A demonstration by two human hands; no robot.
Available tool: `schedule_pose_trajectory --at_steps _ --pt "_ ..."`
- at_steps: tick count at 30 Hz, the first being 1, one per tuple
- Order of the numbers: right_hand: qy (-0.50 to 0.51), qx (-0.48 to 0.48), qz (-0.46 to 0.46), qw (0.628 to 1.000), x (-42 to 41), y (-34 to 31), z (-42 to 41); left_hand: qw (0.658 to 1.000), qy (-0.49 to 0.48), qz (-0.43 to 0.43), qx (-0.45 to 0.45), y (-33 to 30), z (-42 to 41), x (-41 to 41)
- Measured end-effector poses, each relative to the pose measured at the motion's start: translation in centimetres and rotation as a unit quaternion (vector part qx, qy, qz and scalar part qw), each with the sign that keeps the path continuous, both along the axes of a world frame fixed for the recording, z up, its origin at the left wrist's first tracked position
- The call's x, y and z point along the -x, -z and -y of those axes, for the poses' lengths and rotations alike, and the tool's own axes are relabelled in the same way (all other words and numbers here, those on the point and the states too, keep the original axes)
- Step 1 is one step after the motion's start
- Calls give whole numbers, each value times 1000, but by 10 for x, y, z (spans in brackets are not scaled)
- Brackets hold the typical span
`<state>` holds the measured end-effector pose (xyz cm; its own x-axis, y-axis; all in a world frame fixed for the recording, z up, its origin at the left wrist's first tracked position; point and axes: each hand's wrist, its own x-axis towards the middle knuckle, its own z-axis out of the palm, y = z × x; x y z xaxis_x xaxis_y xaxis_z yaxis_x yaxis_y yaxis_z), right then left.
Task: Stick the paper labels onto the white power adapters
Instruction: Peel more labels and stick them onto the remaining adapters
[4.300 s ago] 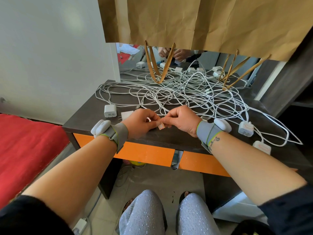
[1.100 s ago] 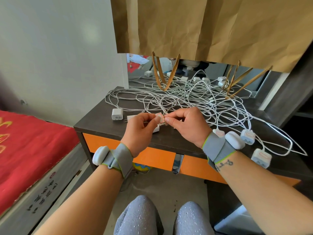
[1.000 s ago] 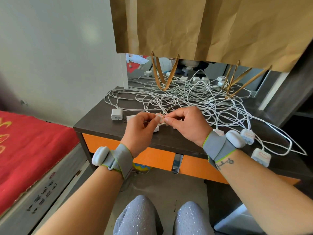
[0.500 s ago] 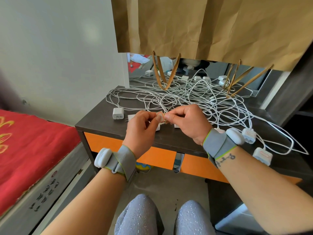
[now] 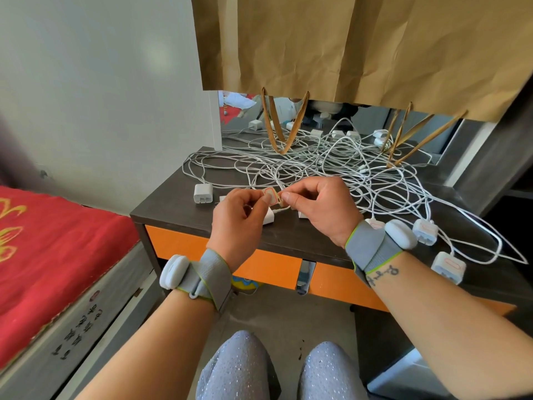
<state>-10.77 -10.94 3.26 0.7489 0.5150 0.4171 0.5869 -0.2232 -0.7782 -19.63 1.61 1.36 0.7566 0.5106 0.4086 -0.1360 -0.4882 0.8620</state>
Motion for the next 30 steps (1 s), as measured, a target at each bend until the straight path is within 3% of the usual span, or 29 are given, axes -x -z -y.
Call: schedule_pose_trajectory --at_steps 12,30 --pt "-32 24 -18 999 0 -4 4 1000 -7 -3 -28 -1 2 -1" --pt "-73 -14 -132 989 0 -10 3 990 87 -11 108 0 -7 -4"
